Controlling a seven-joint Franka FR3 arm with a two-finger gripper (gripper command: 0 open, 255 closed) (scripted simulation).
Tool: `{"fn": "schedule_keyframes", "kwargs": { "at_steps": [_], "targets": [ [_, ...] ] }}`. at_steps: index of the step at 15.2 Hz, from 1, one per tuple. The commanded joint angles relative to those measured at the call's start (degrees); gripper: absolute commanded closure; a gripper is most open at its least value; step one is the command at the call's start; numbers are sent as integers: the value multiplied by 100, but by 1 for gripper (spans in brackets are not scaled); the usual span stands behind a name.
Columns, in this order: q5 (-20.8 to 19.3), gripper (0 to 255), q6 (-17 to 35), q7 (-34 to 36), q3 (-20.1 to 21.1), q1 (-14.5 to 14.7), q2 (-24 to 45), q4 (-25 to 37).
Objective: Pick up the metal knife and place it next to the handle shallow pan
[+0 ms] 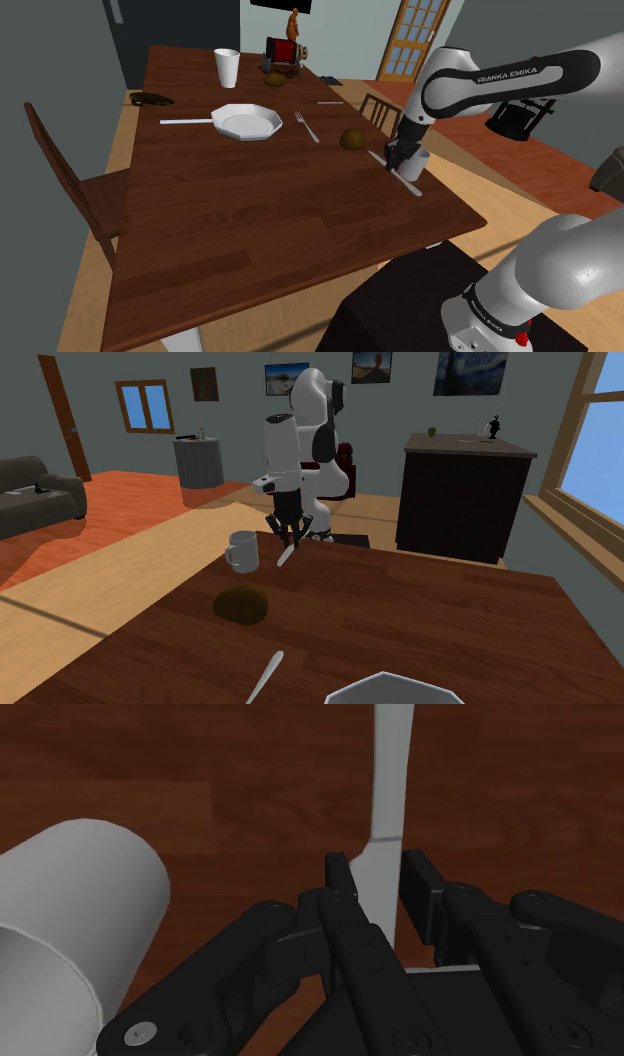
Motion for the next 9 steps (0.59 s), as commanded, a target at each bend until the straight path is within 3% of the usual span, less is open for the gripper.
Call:
{"fn": "schedule_keyframes", "kwargs": {
  "at_steps": [1,7,9],
  "targets": [
    [-12,255,-180,7,1,-8,-89,88],
    [-27,255,-666,42,18,-12,-254,410],
    [58,255,-607,215,145,94,101,714]
  ]
}}
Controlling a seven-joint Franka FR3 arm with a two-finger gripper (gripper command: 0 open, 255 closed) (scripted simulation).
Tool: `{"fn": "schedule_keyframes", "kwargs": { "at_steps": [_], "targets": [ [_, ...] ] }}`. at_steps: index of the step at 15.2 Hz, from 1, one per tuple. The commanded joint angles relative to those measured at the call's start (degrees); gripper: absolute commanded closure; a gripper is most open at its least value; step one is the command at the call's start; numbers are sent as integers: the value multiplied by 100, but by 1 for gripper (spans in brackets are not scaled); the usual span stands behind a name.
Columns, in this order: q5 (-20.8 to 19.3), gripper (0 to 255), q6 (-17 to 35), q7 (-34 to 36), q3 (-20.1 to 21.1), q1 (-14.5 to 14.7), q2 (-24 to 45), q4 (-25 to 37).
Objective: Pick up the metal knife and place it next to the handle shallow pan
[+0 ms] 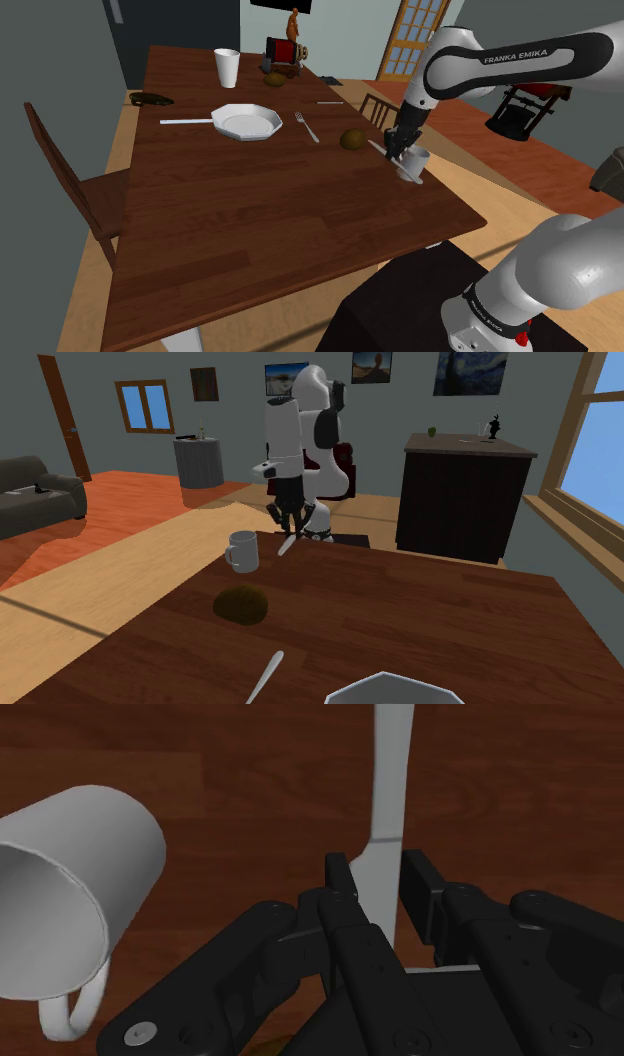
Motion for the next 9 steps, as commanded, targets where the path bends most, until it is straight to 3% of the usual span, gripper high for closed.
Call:
{"fn": "schedule_keyframes", "kwargs": {
  "at_steps": [1,9],
  "targets": [
    [72,255,-9,172,123,95,285,298],
    [201,255,-14,832,542,412,1746,1800]
  ]
}}
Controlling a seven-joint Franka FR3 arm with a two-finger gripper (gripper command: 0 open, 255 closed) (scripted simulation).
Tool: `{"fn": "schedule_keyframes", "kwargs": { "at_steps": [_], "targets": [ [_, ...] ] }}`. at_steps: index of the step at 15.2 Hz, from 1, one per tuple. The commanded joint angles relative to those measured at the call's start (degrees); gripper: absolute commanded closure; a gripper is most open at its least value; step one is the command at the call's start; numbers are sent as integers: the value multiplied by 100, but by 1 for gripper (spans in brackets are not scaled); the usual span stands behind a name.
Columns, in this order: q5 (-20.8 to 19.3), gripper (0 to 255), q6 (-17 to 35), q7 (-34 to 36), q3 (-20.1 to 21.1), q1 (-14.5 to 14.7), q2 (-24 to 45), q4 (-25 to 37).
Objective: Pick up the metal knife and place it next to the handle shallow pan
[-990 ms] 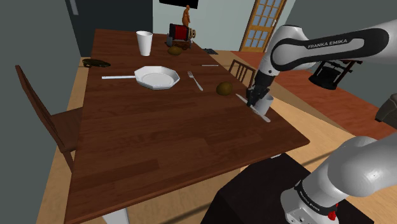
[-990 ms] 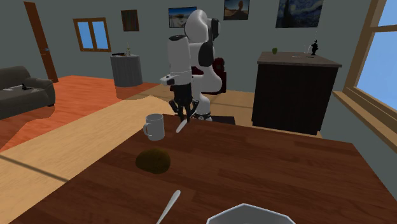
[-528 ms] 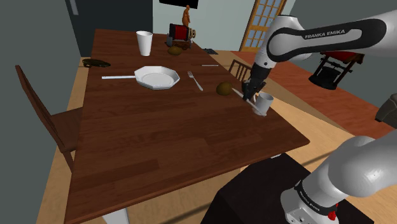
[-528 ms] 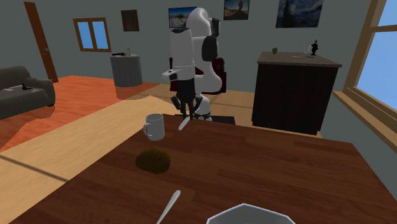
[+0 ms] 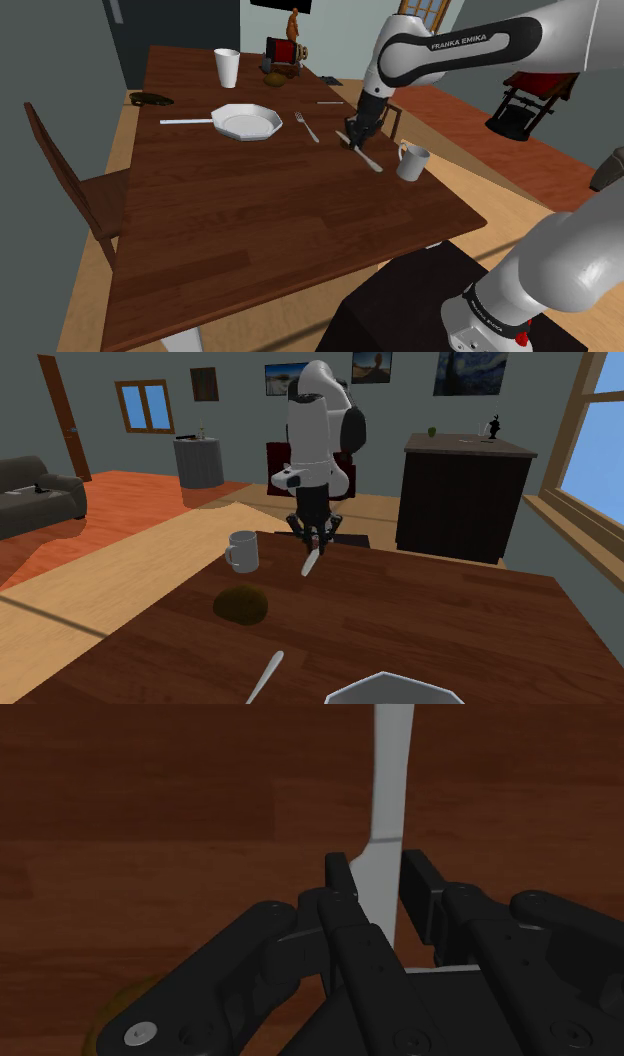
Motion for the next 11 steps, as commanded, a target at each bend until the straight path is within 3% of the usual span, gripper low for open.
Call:
{"fn": "schedule_keyframes", "kwargs": {
  "at_steps": [1,11],
  "targets": [
    [4,255,-63,165,89,71,380,453],
    [-161,255,-642,927,382,466,2407,3098]
  ]
}}
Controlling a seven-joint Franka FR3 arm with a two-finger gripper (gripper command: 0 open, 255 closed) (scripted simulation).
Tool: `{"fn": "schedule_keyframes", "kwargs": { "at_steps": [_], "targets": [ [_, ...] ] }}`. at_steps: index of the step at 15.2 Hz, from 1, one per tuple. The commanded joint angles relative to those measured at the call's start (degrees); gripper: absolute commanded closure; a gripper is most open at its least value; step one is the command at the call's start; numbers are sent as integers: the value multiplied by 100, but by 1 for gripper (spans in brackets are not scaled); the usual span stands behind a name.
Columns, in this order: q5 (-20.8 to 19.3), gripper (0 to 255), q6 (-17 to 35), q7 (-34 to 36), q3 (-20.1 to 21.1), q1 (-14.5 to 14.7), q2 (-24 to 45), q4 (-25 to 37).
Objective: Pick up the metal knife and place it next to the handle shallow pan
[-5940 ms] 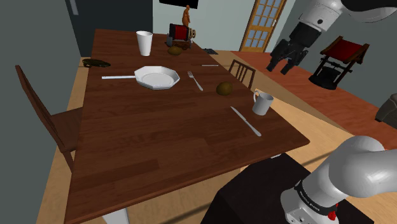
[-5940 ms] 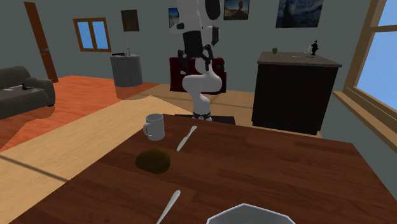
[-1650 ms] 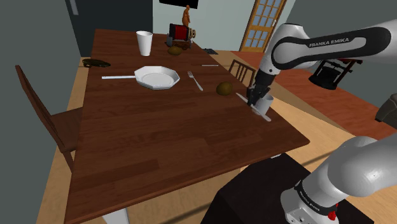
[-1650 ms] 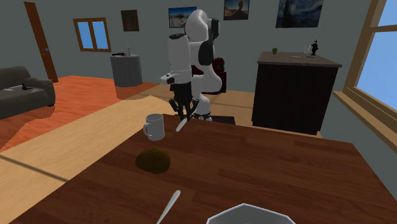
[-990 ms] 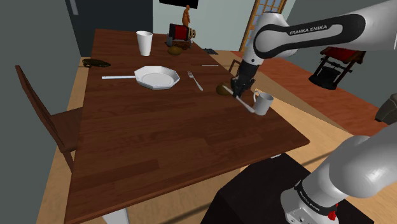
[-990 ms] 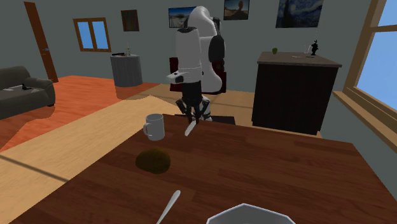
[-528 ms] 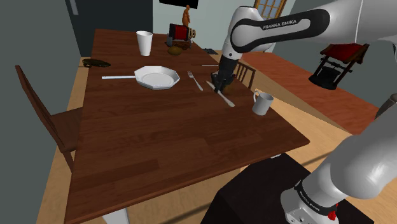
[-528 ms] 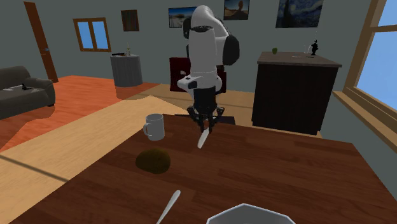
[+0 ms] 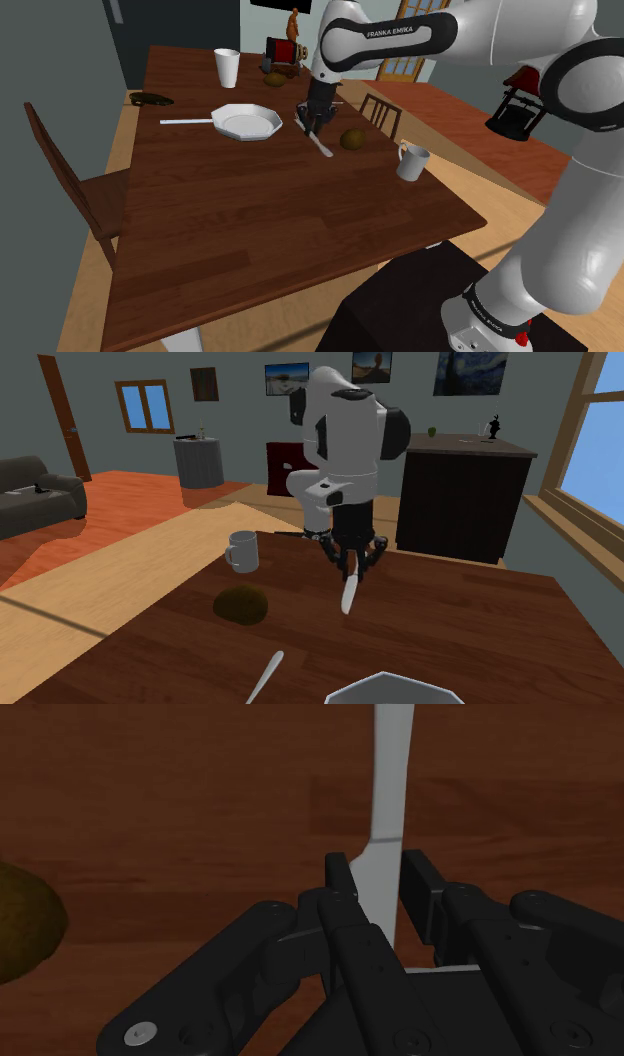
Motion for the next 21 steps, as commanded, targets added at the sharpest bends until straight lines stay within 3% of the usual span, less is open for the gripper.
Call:
{"fn": "schedule_keyframes", "kwargs": {
  "at_steps": [1,5,21],
  "targets": [
    [-50,255,-203,153,40,95,472,685],
    [-144,255,-667,382,80,278,1390,2074],
    [-147,255,442,340,68,276,1618,1192]
  ]
}}
